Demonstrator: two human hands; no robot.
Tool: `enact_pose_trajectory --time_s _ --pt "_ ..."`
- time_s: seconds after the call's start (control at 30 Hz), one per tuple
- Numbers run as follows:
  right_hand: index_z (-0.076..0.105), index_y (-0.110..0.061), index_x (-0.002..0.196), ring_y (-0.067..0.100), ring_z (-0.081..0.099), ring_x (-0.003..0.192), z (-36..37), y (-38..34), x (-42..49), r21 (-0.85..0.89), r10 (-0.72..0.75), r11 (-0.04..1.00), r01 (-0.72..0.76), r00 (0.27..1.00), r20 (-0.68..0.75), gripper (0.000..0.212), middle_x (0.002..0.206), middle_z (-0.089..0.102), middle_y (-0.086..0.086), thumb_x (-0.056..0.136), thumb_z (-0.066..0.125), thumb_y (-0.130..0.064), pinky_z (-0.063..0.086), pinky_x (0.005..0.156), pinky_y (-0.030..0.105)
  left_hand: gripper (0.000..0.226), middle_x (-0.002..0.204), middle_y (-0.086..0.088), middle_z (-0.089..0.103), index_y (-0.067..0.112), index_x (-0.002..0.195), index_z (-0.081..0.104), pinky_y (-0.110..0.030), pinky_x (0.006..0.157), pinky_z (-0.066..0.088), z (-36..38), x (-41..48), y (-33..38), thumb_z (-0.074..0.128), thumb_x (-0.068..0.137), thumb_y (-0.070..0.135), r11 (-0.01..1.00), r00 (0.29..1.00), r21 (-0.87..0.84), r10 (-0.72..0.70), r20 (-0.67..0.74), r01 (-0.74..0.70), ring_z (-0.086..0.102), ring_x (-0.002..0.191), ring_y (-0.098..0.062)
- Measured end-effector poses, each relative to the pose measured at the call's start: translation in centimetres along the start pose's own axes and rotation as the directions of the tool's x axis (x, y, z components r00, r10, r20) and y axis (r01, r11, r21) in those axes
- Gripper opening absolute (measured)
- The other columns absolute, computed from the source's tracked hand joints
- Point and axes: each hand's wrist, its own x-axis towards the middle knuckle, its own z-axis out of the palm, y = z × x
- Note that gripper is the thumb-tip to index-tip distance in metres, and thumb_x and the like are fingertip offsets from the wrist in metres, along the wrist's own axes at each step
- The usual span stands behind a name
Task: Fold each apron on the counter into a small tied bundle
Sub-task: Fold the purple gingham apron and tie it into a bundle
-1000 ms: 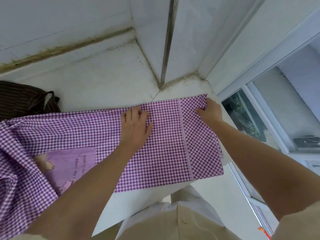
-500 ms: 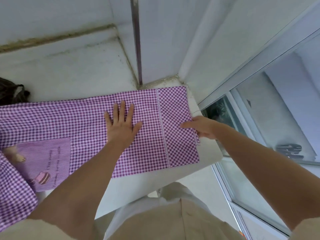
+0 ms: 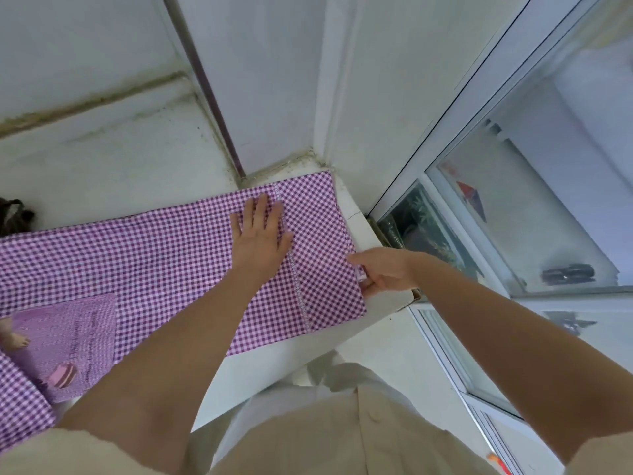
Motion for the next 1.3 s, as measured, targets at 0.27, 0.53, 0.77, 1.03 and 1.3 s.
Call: enact_pose_trajectory --time_s 0.27,0.53,0.77,1.03,1.3 --pt "0.044 -0.015 0.138 0.02 0.063 0.106 -0.1 0.4 0.8 0.008 -0.073 0.997 0.075 0.986 -0.15 0.037 0.124 0.061 0.003 0.102 0.046 -0.025 0.059 0.082 0.034 0.053 0.152 -0.011 0.035 0.014 0.147 0.035 -0.046 0.114 0.024 -2.1 5.1 3.2 0.049 0.097 0.024 0.999 0.991 0.042 0.021 -0.13 -0.016 0.03 0.138 -0.032" --pt "0.061 -0.005 0.115 0.022 0.066 0.091 -1.4 -0.6 1.5 -0.067 -0.154 0.988 0.139 0.922 -0.354 0.028 0.105 0.068 0.011 0.101 0.041 -0.019 0.056 0.089 0.033 0.044 0.129 -0.016 0.043 0.011 0.134 0.048 -0.03 0.072 0.051 -2.6 7.1 5.5 0.061 0.093 0.008 0.986 0.982 -0.163 -0.073 -0.175 0.045 0.061 0.087 -0.025" --pt "0.063 -0.005 0.116 0.019 0.068 0.082 -1.5 -1.0 1.9 -0.048 -0.11 0.994 0.1 0.946 -0.304 0.037 0.096 0.071 0.008 0.1 0.043 -0.033 0.056 0.074 0.028 0.038 0.064 0.006 0.054 0.019 0.069 0.053 -0.028 0.062 0.04 -2.2 5.2 7.3 0.054 0.094 0.048 0.982 0.999 -0.185 0.033 0.012 -0.03 0.051 0.059 -0.011" --pt "0.066 -0.005 0.114 0.02 0.07 0.09 -1.8 0.2 1.0 -0.122 -0.164 0.983 0.135 0.95 -0.267 0.021 0.105 0.072 0.011 0.099 0.053 -0.013 0.059 0.076 0.026 0.046 0.065 -0.004 0.071 0.011 0.076 0.067 -0.025 0.065 0.052 -1.0 3.5 9.6 0.06 0.086 0.055 0.957 0.92 -0.216 -0.101 0.379 0.194 0.068 0.053 -0.015" --pt "0.07 0.005 0.101 0.023 0.061 0.082 -1.1 0.8 1.6 -0.292 -0.258 0.947 0.136 0.864 -0.433 0.023 0.106 0.068 0.024 0.093 0.06 -0.014 0.055 0.092 0.046 0.036 0.07 -0.009 0.072 0.008 0.077 0.066 -0.031 0.071 0.06 -1.3 2.9 9.5 0.051 0.094 0.036 0.944 0.904 -0.267 -0.067 0.422 0.195 0.07 0.055 -0.02"
